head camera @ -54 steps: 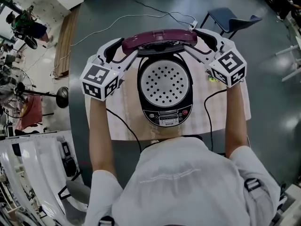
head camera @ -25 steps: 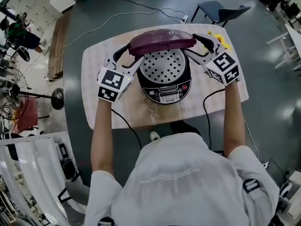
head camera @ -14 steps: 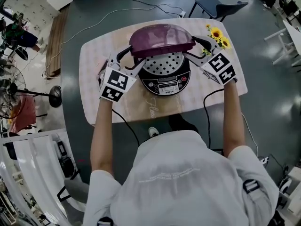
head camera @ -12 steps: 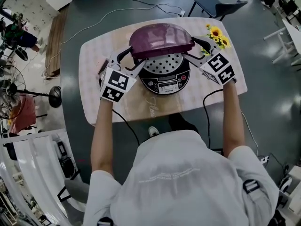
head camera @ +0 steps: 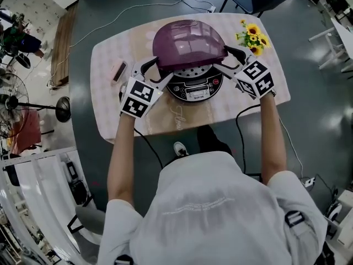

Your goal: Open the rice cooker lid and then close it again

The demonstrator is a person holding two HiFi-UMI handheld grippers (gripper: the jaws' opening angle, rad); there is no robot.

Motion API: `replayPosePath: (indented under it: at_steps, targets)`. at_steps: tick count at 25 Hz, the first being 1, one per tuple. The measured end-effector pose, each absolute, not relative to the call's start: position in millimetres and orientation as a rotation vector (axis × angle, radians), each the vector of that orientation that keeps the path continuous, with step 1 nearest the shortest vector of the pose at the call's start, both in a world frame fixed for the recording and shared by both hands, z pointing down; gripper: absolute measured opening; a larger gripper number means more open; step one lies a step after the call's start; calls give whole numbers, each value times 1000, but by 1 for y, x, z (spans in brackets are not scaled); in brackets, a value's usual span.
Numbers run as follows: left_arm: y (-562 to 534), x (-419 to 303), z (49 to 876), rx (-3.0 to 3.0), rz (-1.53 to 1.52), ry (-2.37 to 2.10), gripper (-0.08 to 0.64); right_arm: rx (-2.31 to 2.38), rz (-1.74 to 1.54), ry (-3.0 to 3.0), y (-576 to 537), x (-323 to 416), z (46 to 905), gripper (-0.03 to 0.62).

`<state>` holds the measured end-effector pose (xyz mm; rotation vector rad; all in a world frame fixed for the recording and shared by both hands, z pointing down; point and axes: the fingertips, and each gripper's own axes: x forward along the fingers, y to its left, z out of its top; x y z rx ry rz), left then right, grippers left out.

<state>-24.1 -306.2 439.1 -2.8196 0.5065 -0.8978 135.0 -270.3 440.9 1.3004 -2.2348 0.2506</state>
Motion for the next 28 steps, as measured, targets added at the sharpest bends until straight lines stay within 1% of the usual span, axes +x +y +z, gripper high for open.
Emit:
replayPosePath:
  at_steps: [5,19,28]
  targets:
    - [-302,-25,449,-2895,-874,530,275,1341,330,-2233,-266,133,452,299]
    - [-295,-29,477,-3018,-822,579,273,1323,376,-2161,-254,126,485,301]
    - [-290,-30,497,-3064,-864,604,273,1316,420,-2156,-249,123,506,307]
